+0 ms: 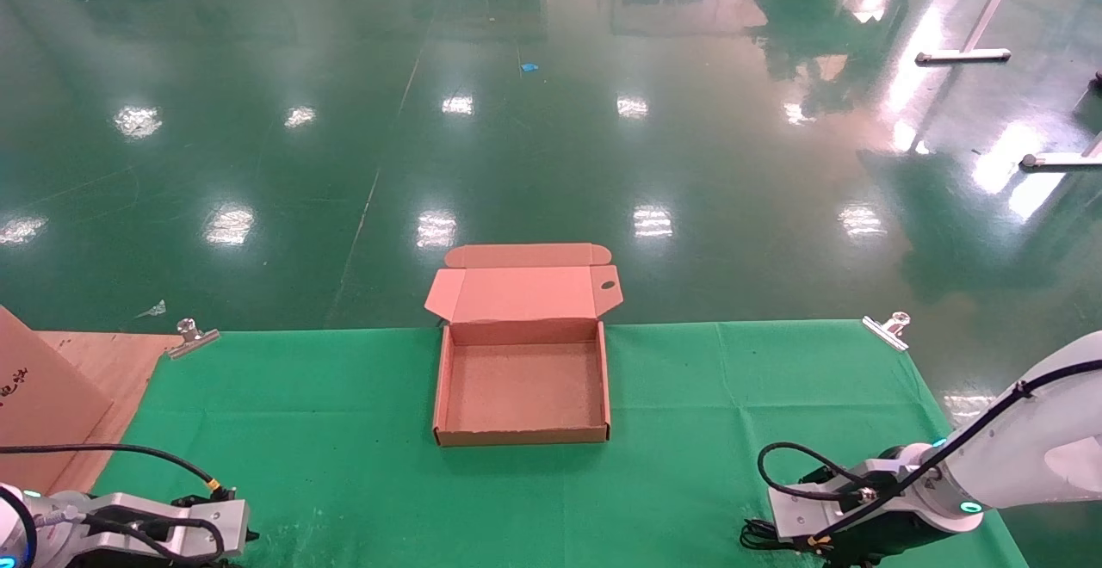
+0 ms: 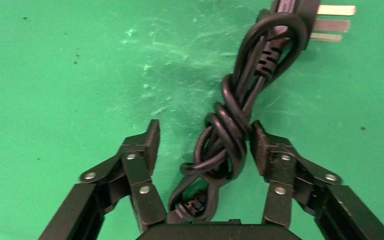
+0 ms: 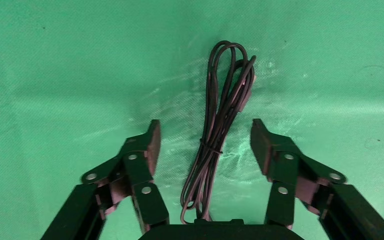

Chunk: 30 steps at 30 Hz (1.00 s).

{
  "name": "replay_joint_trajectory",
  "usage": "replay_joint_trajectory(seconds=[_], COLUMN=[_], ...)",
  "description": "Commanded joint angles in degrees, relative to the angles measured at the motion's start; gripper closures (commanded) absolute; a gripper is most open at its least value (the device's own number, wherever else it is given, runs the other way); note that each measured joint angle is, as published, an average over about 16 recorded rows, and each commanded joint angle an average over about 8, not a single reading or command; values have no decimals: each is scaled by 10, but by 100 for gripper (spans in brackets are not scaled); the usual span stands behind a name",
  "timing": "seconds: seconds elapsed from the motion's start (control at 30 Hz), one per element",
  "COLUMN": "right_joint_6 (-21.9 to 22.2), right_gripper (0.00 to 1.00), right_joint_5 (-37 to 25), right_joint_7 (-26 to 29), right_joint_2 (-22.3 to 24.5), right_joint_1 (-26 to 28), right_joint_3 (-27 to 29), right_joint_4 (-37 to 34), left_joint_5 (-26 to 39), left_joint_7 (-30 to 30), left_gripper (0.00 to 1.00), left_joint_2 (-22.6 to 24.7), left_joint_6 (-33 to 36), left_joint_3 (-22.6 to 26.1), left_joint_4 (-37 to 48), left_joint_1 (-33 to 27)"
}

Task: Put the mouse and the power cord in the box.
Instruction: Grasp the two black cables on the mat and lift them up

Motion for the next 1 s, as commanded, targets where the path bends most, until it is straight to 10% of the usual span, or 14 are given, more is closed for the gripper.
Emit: replay_joint_trajectory(seconds=[0.03,1.0], right_joint_6=[0,-46], right_gripper=[100,100], right_joint_5=[1,34], right_joint_7=[-3,-51], right_joint_2=[-2,11], right_joint_1=[2,45], right_joint_3=[0,23], right_joint_4=[-5,-24], left_joint_5=[0,14], left_joint_7=[1,2], left_gripper=[100,100], left_joint_2=[0,-10], left_joint_6=[3,138], left_joint_3=[0,10], left_joint_4=[1,1], left_joint_1=[0,-47])
